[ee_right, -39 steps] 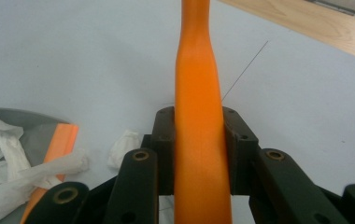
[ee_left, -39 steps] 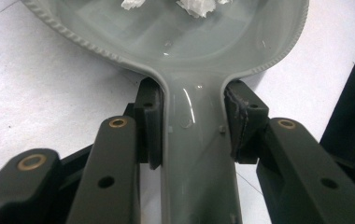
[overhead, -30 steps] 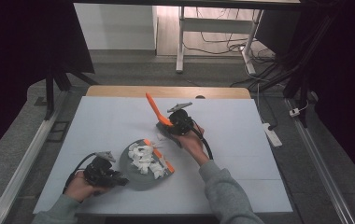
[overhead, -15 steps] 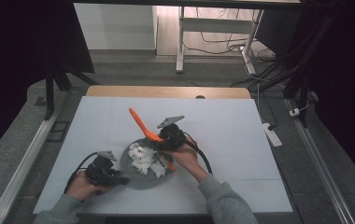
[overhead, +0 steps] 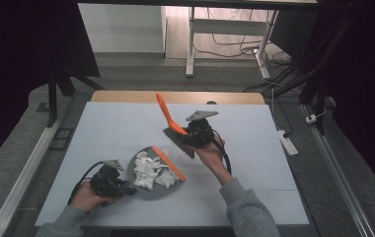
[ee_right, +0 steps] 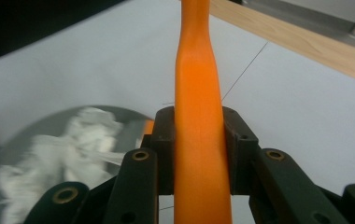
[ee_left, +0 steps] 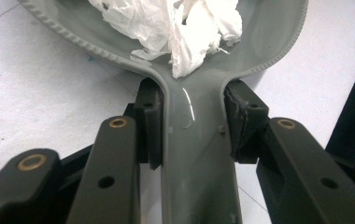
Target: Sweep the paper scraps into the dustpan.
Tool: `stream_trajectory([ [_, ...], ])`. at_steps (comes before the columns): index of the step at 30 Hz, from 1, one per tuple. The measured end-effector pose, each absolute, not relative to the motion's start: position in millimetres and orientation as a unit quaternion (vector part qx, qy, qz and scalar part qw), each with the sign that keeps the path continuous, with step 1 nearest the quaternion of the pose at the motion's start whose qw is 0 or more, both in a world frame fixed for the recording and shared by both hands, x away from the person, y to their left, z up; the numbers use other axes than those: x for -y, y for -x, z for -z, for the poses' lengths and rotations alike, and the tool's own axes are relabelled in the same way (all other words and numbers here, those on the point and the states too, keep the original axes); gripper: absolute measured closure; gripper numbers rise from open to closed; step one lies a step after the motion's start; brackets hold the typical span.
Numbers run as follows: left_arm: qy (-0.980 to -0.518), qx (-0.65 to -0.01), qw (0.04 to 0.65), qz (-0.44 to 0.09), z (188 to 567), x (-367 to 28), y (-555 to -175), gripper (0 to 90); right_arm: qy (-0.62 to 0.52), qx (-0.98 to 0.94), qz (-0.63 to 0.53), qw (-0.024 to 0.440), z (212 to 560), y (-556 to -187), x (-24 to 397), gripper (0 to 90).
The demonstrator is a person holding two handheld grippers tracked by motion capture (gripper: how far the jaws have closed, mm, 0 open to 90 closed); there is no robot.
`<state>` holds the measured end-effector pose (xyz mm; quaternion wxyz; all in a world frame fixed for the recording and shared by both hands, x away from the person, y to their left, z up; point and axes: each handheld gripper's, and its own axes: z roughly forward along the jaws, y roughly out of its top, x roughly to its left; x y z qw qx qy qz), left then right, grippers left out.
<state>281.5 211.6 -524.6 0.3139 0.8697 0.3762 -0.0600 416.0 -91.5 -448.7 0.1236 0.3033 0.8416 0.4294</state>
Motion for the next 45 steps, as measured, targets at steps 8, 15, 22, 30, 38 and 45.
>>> stream_trajectory([
  [8, -0.869, -0.377, 0.314, 0.059, 524.9, -210.5, -281.9, 61.5, -0.336, -0.852, -0.379, 0.133, 476.6, -441.2, 95.2, 69.9],
  [15, -0.869, -0.376, 0.315, 0.058, 524.7, -208.8, -282.8, 61.5, -0.323, -0.863, -0.368, 0.124, 486.4, -443.6, 74.5, 70.0],
  [22, -0.869, -0.376, 0.317, 0.059, 525.1, -207.6, -283.9, 61.5, -0.284, -0.882, -0.364, 0.099, 486.8, -425.1, 47.9, 70.0],
  [30, -0.869, -0.376, 0.317, 0.059, 525.1, -207.7, -283.9, 61.5, -0.226, -0.888, -0.397, 0.054, 474.1, -380.7, 30.6, 69.9],
  [38, -0.868, -0.377, 0.317, 0.061, 525.5, -207.7, -283.9, 61.5, -0.239, -0.862, -0.440, 0.083, 447.0, -374.3, 56.0, 69.9],
  [45, -0.868, -0.377, 0.316, 0.060, 525.6, -207.5, -283.8, 61.5, -0.249, -0.854, -0.446, 0.098, 447.6, -374.4, 75.7, 69.9],
])
